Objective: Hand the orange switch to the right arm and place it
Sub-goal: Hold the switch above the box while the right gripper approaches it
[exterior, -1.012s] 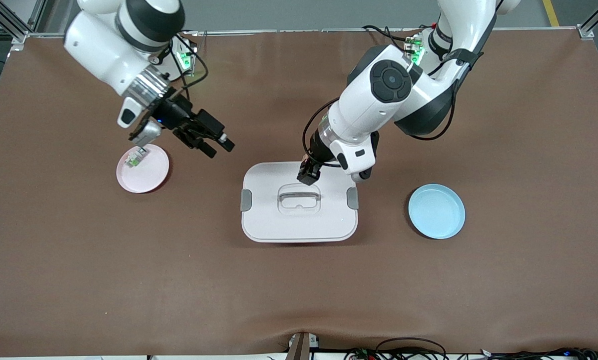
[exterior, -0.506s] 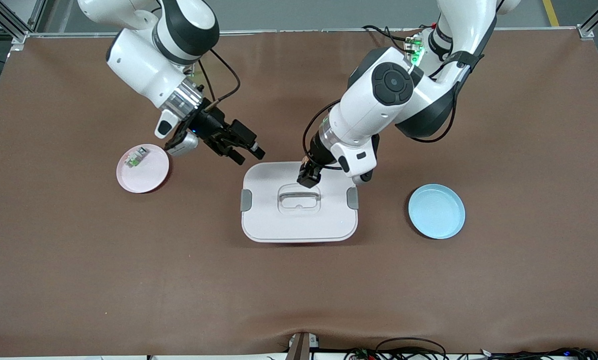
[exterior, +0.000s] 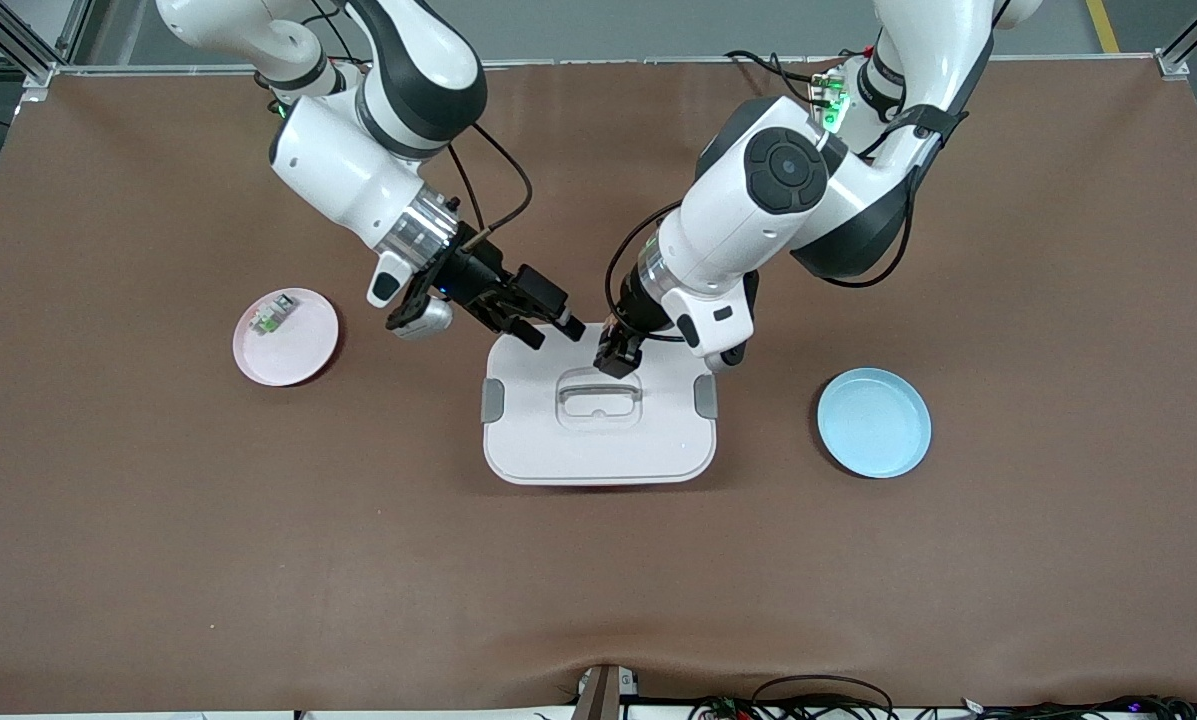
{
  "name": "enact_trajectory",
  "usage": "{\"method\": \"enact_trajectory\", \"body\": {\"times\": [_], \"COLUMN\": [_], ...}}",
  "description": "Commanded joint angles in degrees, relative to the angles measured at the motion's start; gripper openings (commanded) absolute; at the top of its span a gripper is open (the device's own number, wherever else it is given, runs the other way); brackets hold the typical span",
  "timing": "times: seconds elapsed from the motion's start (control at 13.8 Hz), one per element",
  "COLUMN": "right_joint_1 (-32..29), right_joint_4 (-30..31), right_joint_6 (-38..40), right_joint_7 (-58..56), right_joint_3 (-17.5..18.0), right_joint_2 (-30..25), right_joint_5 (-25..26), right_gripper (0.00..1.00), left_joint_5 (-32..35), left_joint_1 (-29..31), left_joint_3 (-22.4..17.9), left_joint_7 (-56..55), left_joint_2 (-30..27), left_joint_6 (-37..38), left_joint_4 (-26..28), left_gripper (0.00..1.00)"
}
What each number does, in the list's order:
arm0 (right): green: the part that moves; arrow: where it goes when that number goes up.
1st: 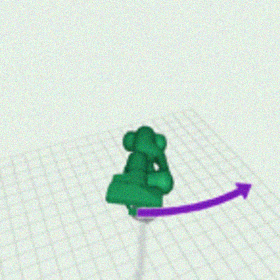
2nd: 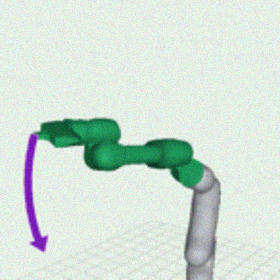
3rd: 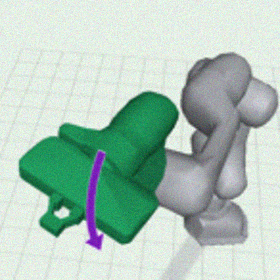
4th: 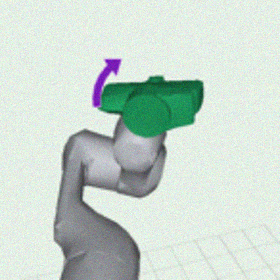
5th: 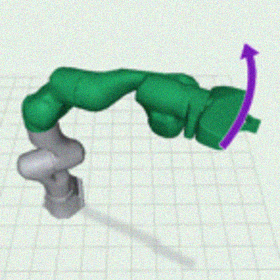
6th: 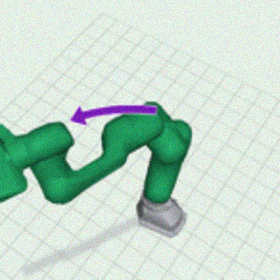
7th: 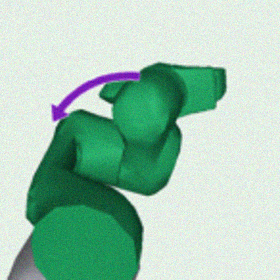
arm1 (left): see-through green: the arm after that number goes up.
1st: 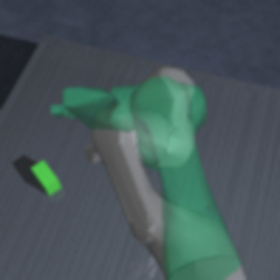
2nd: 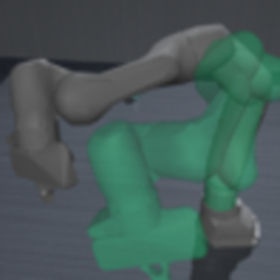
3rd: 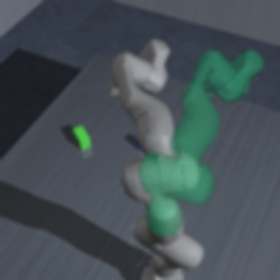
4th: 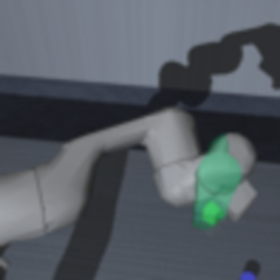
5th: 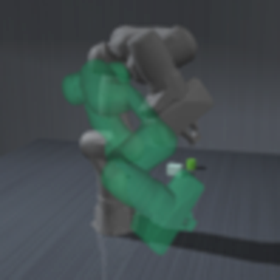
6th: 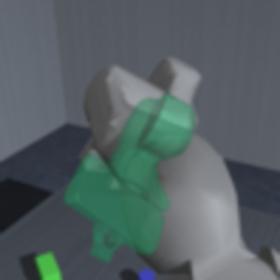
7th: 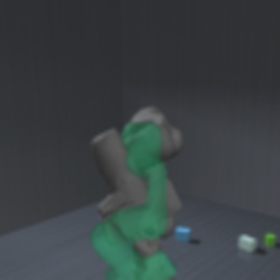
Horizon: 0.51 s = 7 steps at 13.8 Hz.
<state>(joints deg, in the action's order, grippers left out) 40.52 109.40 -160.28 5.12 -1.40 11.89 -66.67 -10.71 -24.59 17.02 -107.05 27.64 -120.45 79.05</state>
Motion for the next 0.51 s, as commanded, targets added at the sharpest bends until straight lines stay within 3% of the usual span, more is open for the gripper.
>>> {"method": "enact_trajectory", "body": {"times": [0.0, 0.43], "right_joint_1": [1.66, 4.47], "right_joint_4": [-2.35, -3.05], "right_joint_6": [-0.47, -1.26], "right_joint_7": [-1.34, -1.43], "right_joint_3": [-0.71, -0.71], "right_joint_2": [1.99, 3.58], "right_joint_5": [-2.06, -2.41], "right_gripper": [1.00, 1.00], "left_joint_5": [-1.15, -1.07], "left_joint_1": [-0.20, -0.64], "left_joint_3": [-0.06, -0.06], "left_joint_7": [-1.31, -2.28], "left_joint_2": [0.75, 0.84], "left_joint_6": [0.74, 0.74], "left_joint_4": [-1.53, -1.53], "left_gripper": [0.00, 0.00]}}
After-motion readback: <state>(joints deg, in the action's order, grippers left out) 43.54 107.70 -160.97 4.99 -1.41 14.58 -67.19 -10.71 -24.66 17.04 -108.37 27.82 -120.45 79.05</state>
